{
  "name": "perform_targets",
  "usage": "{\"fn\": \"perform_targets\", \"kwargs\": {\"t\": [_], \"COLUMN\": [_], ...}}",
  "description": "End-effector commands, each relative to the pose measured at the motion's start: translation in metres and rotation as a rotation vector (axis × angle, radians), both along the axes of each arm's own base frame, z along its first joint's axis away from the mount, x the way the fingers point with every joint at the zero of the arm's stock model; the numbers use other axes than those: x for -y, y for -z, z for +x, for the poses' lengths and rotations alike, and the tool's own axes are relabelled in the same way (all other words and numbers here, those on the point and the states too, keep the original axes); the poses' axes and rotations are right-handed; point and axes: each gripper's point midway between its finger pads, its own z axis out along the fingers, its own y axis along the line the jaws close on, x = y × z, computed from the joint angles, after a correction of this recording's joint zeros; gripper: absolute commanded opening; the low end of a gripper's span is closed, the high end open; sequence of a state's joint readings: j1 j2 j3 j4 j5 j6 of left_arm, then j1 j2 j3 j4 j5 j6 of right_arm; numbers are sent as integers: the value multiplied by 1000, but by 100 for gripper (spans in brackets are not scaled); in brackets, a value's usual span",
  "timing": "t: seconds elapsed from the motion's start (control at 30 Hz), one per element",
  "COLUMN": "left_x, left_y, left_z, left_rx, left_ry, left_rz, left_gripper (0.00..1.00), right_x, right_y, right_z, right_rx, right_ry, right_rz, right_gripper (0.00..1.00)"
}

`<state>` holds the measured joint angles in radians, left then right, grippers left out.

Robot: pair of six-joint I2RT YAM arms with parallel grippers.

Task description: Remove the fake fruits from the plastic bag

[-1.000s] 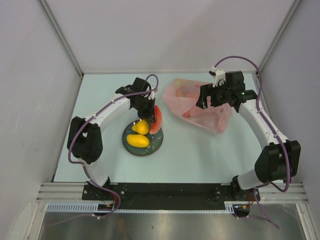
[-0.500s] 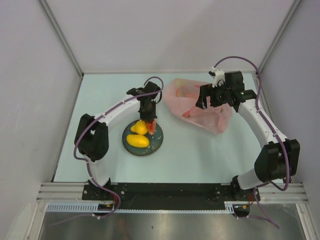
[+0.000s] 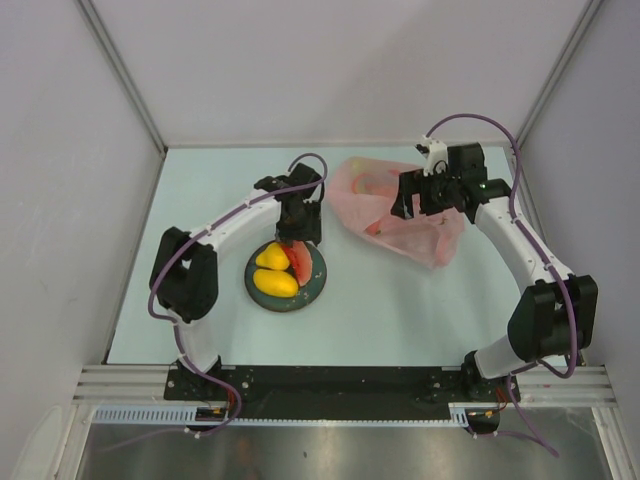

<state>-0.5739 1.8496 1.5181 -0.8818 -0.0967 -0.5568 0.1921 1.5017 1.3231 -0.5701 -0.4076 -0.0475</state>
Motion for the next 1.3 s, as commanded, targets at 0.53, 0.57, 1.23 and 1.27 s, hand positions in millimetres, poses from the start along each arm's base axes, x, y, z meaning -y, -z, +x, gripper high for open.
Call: {"fn": "perform_targets", "kwargs": {"t": [0.53, 0.57, 1.23, 1.27], "left_x": [138, 143, 231, 230], "left_y": [-201, -201, -98, -97], "left_z": [53, 55, 83, 87], "left_rx": [911, 930, 982, 974], "left_ry": [1213, 1300, 1400, 1357], "left_rz": [-150, -98, 19, 18], "left_gripper": [100, 100, 100, 97], "right_x": [79, 83, 66, 62], "right_y": [-22, -21, -53, -53], "right_z": [-22, -21, -10, -10], "right_rx": [-66, -84, -24, -20], "right_ry": [306, 339, 250, 227], "right_rz": [188, 221, 338, 335], "right_gripper": [88, 89, 84, 84]}}
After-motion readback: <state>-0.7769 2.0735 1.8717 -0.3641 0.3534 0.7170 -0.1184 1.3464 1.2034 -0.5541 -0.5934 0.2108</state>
